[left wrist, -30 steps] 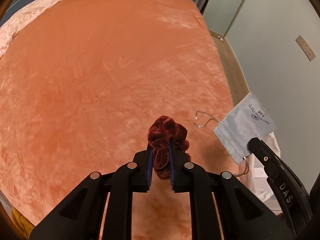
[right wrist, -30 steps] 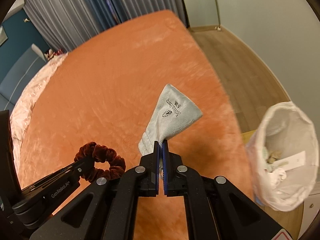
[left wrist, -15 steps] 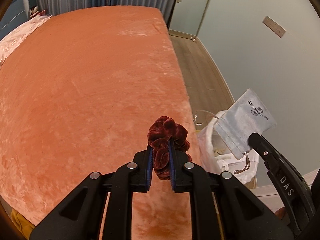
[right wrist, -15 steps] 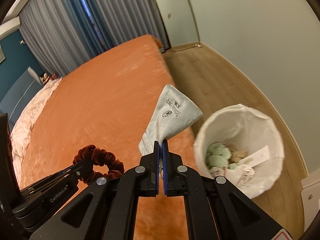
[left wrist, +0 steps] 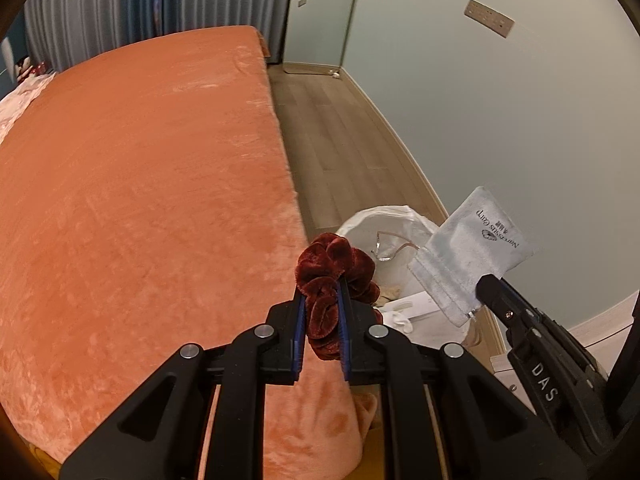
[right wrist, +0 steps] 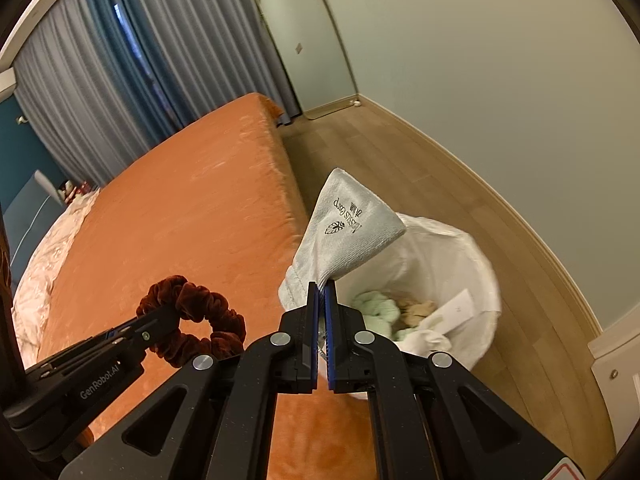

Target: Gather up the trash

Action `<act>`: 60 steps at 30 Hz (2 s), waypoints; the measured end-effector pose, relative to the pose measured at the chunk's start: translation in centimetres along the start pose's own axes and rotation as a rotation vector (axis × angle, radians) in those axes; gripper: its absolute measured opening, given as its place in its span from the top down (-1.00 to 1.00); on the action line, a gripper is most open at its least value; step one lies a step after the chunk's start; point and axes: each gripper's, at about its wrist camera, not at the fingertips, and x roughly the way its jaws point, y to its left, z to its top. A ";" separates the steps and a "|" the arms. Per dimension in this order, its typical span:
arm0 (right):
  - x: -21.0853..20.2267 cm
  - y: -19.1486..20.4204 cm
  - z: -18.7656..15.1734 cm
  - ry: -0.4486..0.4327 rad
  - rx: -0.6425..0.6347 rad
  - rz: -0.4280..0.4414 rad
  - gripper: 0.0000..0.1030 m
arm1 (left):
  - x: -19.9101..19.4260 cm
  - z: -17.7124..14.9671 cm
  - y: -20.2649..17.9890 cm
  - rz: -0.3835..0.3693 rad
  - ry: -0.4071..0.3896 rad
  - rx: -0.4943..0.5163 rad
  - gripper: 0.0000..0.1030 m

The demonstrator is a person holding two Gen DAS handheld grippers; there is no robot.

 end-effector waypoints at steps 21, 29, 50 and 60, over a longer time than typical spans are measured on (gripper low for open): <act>2.5 -4.9 1.9 0.033 0.053 -0.063 0.93 | 4.4 3.0 -5.4 -0.067 -0.012 0.034 0.06; 4.0 -3.5 2.1 0.056 0.034 -0.057 0.85 | 4.7 3.0 -2.9 -0.027 -0.013 0.006 0.06; 1.3 0.7 0.0 0.039 -0.136 -0.140 -0.26 | 1.1 -0.1 3.4 0.123 -0.058 -0.048 -0.39; -1.2 2.6 -2.5 0.006 -0.225 -0.174 -0.54 | -1.0 -2.7 5.0 0.199 -0.067 -0.036 -0.74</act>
